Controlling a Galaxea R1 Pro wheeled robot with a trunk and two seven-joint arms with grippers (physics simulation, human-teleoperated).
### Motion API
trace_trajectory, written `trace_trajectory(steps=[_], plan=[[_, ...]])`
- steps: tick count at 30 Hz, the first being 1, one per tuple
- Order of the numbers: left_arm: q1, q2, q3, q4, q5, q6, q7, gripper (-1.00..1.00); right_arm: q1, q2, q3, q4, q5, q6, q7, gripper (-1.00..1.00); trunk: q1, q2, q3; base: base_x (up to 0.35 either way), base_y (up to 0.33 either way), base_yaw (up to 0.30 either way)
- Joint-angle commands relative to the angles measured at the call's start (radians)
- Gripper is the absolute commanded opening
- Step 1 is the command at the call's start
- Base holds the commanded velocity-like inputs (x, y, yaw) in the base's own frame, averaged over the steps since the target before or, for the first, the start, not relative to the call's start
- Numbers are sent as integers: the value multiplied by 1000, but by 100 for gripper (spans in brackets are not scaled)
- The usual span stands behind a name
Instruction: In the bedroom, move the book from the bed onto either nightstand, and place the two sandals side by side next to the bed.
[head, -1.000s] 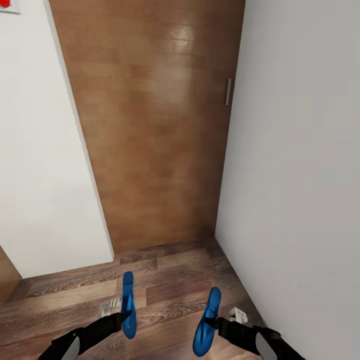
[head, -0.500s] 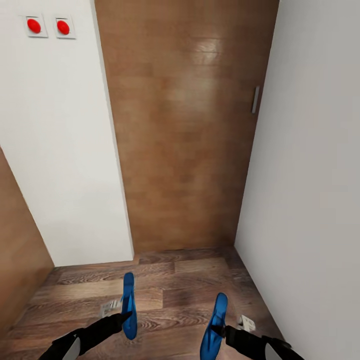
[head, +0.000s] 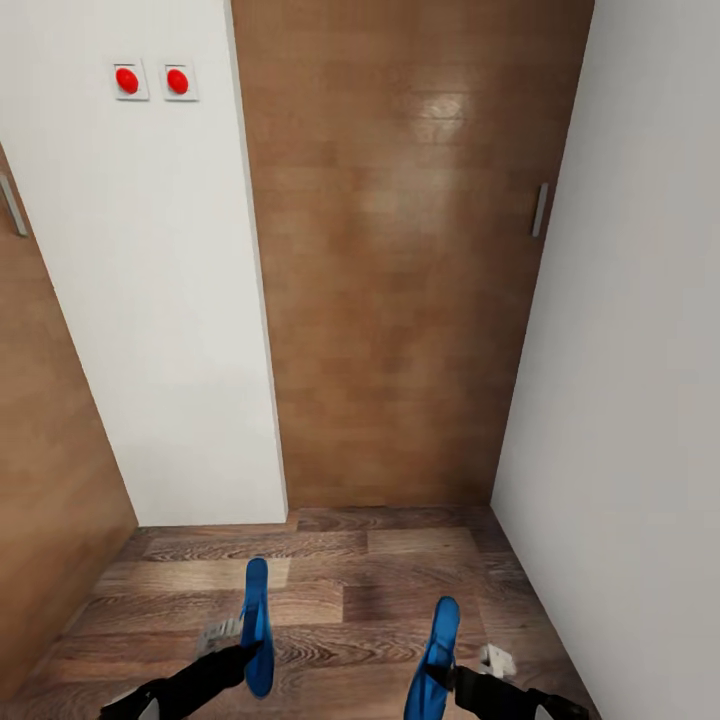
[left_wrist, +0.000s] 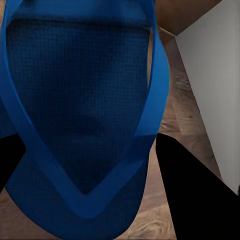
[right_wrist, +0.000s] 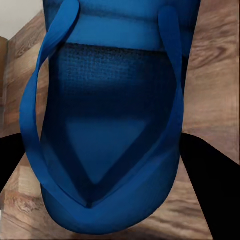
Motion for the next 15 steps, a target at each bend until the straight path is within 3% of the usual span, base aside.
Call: trace_trajectory(steps=[1, 6, 15], plan=[[-1, 1, 0, 7, 9, 0, -4, -100, -1, 0, -7, 18, -14, 9, 2, -100, 0, 0, -1, 0, 0, 4], [0, -1, -1, 17, 8, -5, -1, -100, -1, -1, -7, 48, -13, 8, 2, -100, -1, 0, 3, 0, 0, 1], [0, -3, -2, 20, 8, -8, 0, -100, -1, -2, -8, 52, -13, 8, 2, -100, -35, 63, 31, 0, 0, 0]])
